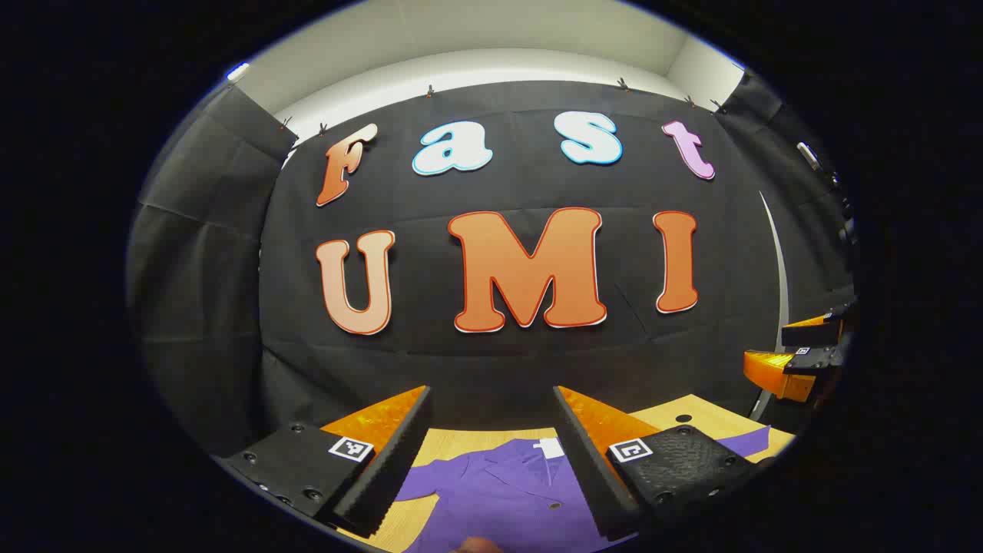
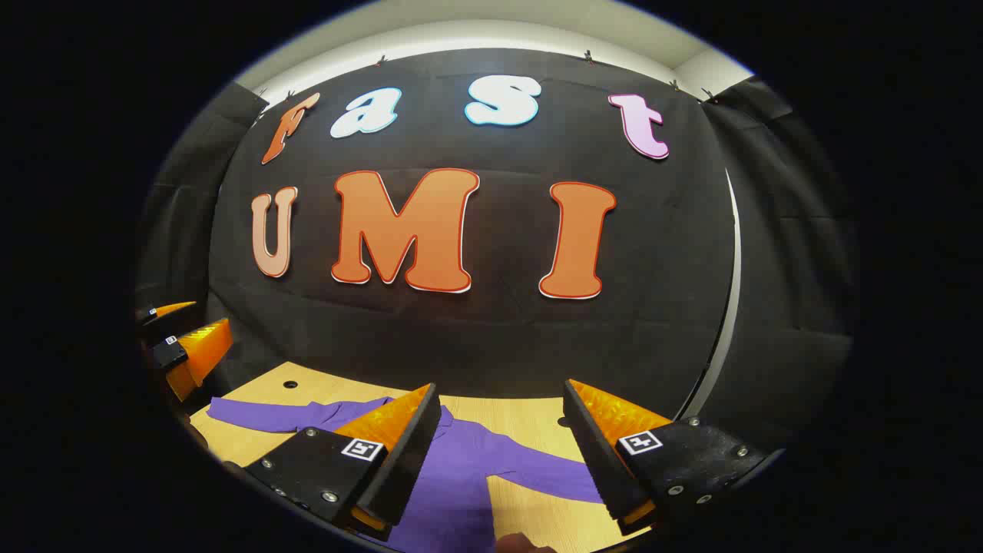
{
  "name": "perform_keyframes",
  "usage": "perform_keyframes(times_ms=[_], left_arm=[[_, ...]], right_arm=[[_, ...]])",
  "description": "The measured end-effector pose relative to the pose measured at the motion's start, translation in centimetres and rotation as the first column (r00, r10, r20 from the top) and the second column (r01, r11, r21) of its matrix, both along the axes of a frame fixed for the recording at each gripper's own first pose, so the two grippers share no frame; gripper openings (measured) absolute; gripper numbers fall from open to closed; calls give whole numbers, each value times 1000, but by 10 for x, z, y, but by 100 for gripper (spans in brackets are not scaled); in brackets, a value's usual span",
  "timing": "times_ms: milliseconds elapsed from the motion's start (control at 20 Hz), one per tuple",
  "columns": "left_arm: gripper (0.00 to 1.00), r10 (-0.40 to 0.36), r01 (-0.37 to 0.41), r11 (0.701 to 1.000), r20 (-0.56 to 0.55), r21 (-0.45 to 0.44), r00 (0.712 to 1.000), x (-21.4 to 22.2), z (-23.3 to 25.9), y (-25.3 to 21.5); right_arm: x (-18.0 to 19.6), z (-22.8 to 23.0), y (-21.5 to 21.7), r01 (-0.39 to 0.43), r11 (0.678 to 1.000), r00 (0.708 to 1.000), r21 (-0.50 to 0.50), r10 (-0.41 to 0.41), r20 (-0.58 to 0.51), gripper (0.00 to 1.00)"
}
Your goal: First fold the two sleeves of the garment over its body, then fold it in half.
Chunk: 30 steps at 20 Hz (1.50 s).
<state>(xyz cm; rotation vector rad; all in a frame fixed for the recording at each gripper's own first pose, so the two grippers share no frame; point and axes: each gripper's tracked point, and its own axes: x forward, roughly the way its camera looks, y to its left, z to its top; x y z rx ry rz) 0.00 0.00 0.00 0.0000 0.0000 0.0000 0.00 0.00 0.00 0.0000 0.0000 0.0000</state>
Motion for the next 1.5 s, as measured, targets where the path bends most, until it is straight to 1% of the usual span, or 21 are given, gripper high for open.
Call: perform_keyframes(times_ms=[500,800,1000,1150,1400,1450,1500], left_arm=[[95,-6,6,1000,-7,-2,1000,2,-3,-8],[96,-19,19,1000,-3,8,1000,1,-1,-15],[95,-23,23,1000,-5,12,1000,3,-2,-16],[96,-15,15,1000,0,23,1000,4,-1,-13],[96,-4,4,1000,-9,28,1000,6,-4,-11],[100,-3,3,1000,-11,29,1000,6,-5,-10],[97,2,-2,1000,-11,32,1000,6,-4,-9]], right_arm=[[-6,-3,-18,35,999,999,5,-35,-6,95],[-7,-3,-21,36,999,999,4,-36,-8,95],[-5,-7,-25,40,999,999,15,-40,-16,95],[0,-16,-39,68,997,997,39,-66,-41,95],[10,-30,-74,151,989,987,-4,-151,-63,95],[12,-35,-81,166,986,984,-7,-166,-69,95],[13,-38,-88,180,984,981,-10,-180,-78,95]])
